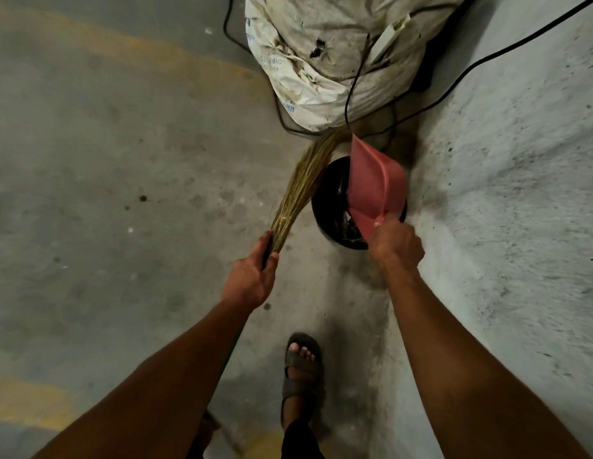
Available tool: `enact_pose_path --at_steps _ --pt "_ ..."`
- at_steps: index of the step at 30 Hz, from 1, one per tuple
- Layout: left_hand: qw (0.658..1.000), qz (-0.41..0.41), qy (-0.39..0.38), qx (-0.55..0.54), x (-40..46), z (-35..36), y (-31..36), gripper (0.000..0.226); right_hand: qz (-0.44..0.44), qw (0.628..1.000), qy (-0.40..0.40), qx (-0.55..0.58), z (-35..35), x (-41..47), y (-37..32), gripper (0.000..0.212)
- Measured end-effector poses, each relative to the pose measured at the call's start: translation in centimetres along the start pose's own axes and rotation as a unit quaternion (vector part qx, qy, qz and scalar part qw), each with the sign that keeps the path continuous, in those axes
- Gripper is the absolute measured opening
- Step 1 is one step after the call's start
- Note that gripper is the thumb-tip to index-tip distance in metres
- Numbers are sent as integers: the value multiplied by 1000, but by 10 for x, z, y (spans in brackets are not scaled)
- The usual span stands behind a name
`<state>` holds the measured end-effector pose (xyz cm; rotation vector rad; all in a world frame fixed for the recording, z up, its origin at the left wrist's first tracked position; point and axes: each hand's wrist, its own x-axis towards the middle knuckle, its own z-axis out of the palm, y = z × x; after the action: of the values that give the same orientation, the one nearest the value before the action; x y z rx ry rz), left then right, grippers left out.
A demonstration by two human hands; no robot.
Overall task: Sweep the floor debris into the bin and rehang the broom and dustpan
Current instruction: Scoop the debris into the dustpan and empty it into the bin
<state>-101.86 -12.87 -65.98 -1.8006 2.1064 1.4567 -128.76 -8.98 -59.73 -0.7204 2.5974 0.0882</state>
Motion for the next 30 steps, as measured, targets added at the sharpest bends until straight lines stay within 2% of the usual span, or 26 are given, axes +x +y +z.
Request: enact_pose_path --at_steps 5,8,13,17,20,23,27,30 --pt "1000 -12 18 -20 -16 -8 -10 58 37 992 99 69 -3 -42 -5 35" --pt "998 -28 38 -38 -18 -19 -22 59 38 984 108 138 3 -67 -26 37" --pt "995 -61 19 -72 -2 -54 -57 63 12 965 -3 261 37 -86 -93 42" --pt "990 -115 -9 -87 11 -88 -96 70 12 888 -133 441 84 -107 -150 26" --pt "980 -170 -15 -104 11 -117 -142 70 17 853 -232 467 111 -138 -196 18" --pt "971 -218 26 -91 2 -151 -200 64 3 828 -289 480 145 -169 -236 11" --pt "957 -272 88 -42 -8 -204 -293 72 -7 834 -304 461 185 -215 -291 13" --pt "940 -308 139 -44 -21 -257 -350 74 -24 845 -314 431 207 -250 -337 13"
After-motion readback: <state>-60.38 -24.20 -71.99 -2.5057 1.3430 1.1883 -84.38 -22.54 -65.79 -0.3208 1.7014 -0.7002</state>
